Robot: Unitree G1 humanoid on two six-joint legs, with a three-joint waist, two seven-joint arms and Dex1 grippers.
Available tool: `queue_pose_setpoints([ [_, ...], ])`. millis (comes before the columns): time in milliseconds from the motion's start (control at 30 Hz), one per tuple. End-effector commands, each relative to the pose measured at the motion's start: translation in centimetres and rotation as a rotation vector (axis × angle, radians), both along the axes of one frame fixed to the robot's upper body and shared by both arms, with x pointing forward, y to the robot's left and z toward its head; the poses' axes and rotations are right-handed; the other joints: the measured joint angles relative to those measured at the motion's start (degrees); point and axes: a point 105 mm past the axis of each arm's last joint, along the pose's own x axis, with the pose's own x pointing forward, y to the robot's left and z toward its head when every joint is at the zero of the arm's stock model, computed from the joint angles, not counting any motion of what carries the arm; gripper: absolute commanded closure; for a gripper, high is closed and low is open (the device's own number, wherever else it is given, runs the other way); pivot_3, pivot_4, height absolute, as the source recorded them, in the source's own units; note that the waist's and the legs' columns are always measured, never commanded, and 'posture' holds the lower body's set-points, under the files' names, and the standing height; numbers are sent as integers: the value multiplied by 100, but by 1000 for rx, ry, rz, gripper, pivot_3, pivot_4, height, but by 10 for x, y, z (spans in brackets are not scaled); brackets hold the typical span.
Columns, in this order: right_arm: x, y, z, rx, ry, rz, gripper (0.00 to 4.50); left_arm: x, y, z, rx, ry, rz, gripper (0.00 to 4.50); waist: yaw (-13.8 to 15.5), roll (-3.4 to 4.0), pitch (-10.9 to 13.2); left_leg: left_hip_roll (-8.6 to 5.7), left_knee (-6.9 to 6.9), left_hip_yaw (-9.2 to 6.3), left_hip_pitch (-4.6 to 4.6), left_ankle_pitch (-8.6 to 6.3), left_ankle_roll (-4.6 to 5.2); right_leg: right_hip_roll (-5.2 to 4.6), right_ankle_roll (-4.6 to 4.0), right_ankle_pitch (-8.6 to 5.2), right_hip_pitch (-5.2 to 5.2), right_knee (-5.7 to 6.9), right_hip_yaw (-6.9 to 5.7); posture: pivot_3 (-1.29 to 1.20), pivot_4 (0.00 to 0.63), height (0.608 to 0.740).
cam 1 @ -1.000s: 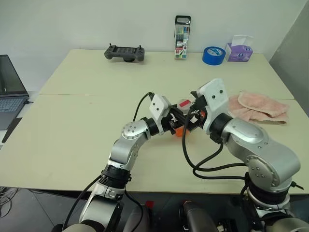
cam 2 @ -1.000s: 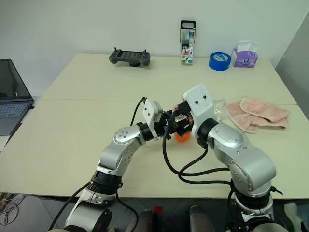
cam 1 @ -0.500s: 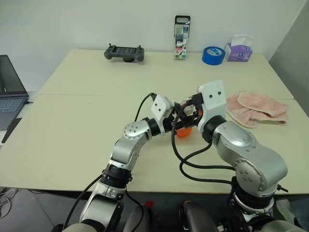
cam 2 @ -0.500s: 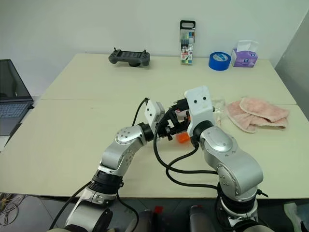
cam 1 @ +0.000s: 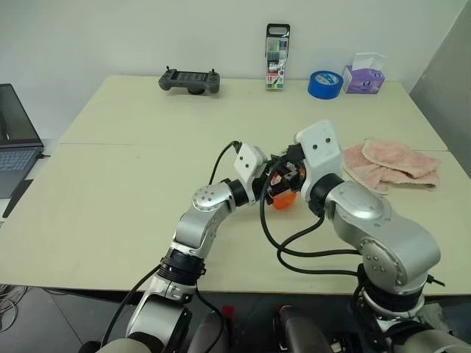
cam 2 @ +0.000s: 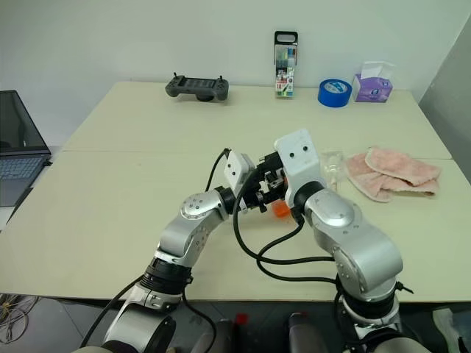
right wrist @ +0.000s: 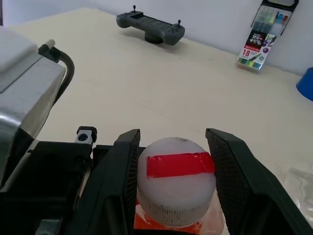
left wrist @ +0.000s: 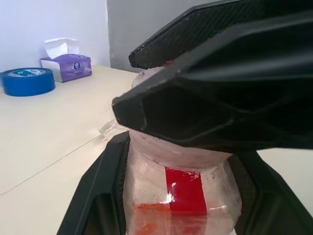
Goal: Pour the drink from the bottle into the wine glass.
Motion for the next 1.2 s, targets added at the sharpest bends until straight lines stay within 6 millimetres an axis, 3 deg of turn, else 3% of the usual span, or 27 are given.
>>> queue_pose_setpoints([
  [33,16,-15,22,21,-55,176,2702,-8,-6,23,-32,-93,-37,2348,-4,-1,0,-1,0,3,1,0,1,0,0,0,1,-1,1,0,150,740],
  [167,17,-8,35,-34,-45,506,2702,-9,-4,25,-28,-103,-31,2348,-5,-2,1,0,0,8,4,1,5,2,0,0,4,-1,2,0,150,740],
  [333,12,-11,31,-131,20,774,2702,-9,1,25,-20,-111,-11,2348,3,-2,1,1,-4,1,1,0,6,2,-1,1,4,-1,-2,0,150,740],
  [433,23,-12,34,-165,-6,806,2702,-10,4,25,-19,-111,6,2348,-6,-2,1,4,-5,3,3,-1,6,-3,-1,1,3,-1,1,0,150,740],
  [833,33,-16,38,-242,-56,812,2702,-13,3,23,-16,-107,-3,2348,19,-2,1,4,1,-11,0,0,3,-23,-2,2,2,0,1,0,150,740],
  [1033,28,-19,49,-192,-50,793,2702,-14,-3,23,-17,-104,-28,2348,28,-1,1,5,0,-18,0,0,2,-24,-3,2,0,3,-2,0,150,740],
  [1200,31,-25,60,-198,-131,686,964,-13,-6,23,-16,-100,-47,2348,29,-1,1,4,1,-17,0,0,2,-24,-3,2,0,3,0,0,150,740],
])
